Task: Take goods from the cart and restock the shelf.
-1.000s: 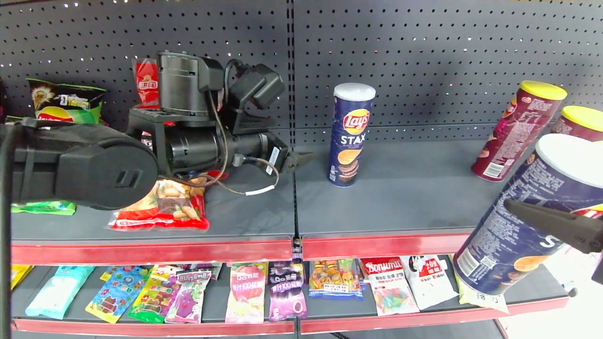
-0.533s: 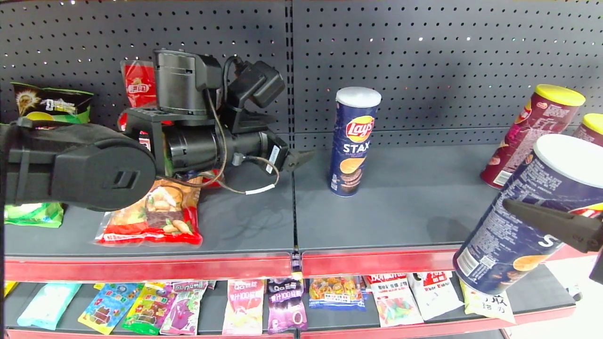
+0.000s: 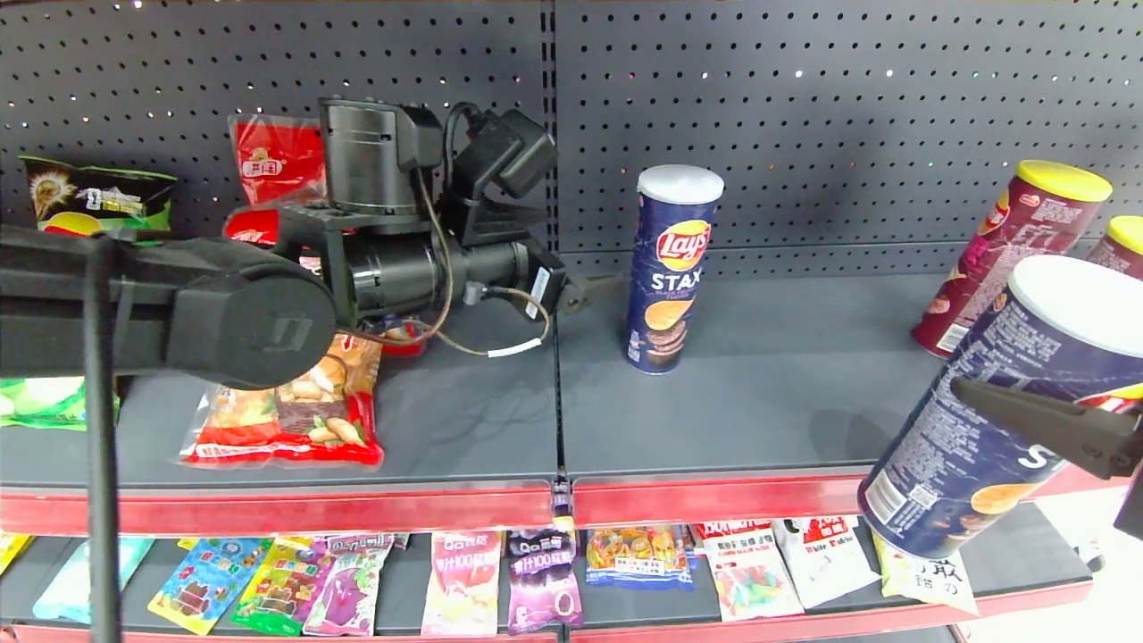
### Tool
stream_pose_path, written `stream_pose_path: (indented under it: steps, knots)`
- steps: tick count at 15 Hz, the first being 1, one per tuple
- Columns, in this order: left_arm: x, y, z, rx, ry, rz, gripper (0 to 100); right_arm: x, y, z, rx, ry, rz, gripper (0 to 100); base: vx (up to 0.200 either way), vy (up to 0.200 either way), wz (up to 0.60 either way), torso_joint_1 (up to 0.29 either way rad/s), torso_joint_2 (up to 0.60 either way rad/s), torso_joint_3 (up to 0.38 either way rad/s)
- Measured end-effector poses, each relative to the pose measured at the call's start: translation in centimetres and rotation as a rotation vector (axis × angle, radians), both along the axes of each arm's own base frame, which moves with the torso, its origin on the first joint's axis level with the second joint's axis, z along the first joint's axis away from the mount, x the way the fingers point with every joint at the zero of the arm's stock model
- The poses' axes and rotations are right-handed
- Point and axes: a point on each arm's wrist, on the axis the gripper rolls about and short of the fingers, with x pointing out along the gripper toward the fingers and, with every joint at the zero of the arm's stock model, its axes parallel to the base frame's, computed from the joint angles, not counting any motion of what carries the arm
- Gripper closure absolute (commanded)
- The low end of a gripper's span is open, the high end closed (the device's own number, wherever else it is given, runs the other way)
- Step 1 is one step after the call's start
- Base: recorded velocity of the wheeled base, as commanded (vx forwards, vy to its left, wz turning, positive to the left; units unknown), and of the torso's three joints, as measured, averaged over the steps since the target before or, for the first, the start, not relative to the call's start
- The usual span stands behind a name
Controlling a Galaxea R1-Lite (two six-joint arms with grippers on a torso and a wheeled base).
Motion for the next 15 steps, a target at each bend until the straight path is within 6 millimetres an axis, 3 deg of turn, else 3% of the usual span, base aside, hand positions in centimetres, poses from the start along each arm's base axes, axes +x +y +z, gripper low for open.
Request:
stream_pose_path:
  steps: [5,15]
  knots:
    - [1.5,-3.5,0.2,-0.120,-0.009,-0.049,0,-0.1,-0.1,0.1,0.001,-0.005,-0.005,100,0.000,0.000,0.00,0.000,0.00,0.000]
    - [3.0,-5.9,-0.7,-0.125,-0.013,-0.068,0,-0.6,-0.3,0.2,0.005,-0.017,-0.012,100,0.000,0.000,0.00,0.000,0.00,0.000]
